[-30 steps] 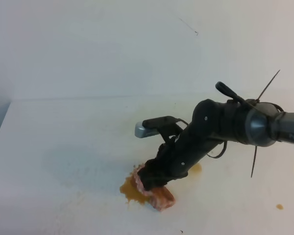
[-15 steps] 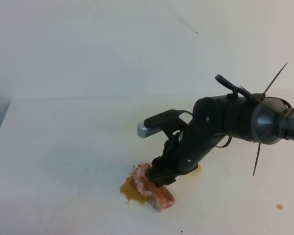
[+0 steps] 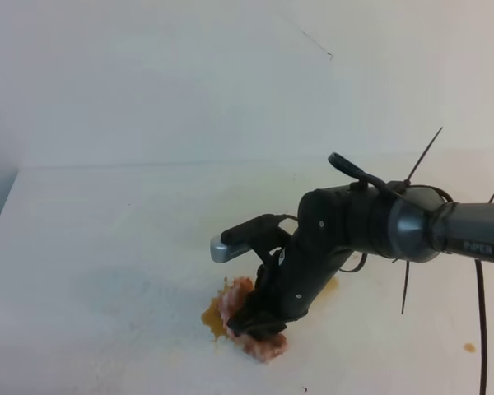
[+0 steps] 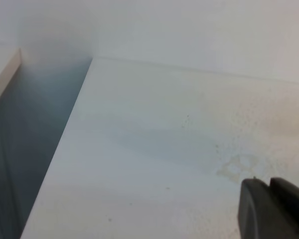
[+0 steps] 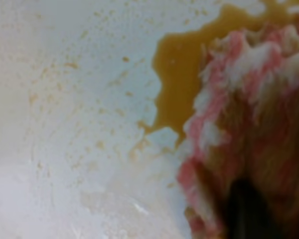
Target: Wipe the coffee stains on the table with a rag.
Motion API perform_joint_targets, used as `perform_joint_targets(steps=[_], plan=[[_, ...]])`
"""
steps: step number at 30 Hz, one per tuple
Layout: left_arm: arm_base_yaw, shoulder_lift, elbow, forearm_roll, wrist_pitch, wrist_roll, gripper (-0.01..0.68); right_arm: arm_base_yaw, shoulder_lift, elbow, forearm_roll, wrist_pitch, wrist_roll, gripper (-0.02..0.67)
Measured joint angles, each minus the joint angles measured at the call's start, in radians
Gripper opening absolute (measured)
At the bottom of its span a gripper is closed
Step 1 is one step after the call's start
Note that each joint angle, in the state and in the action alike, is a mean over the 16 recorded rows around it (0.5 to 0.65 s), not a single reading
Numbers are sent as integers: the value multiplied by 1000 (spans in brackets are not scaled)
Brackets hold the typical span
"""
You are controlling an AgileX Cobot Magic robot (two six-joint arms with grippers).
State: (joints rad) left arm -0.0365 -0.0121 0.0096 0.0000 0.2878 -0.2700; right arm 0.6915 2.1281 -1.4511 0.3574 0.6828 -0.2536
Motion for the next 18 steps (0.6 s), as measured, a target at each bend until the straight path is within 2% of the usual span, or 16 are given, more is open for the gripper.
perform_joint_targets(steps=[8,18], plan=[[1,-14,15,0,-7,0,-1,9,17,-100,0,64,-16,62],[1,-12,13,0,-6,0,-1,57,38,-270,4,122,-17,42]])
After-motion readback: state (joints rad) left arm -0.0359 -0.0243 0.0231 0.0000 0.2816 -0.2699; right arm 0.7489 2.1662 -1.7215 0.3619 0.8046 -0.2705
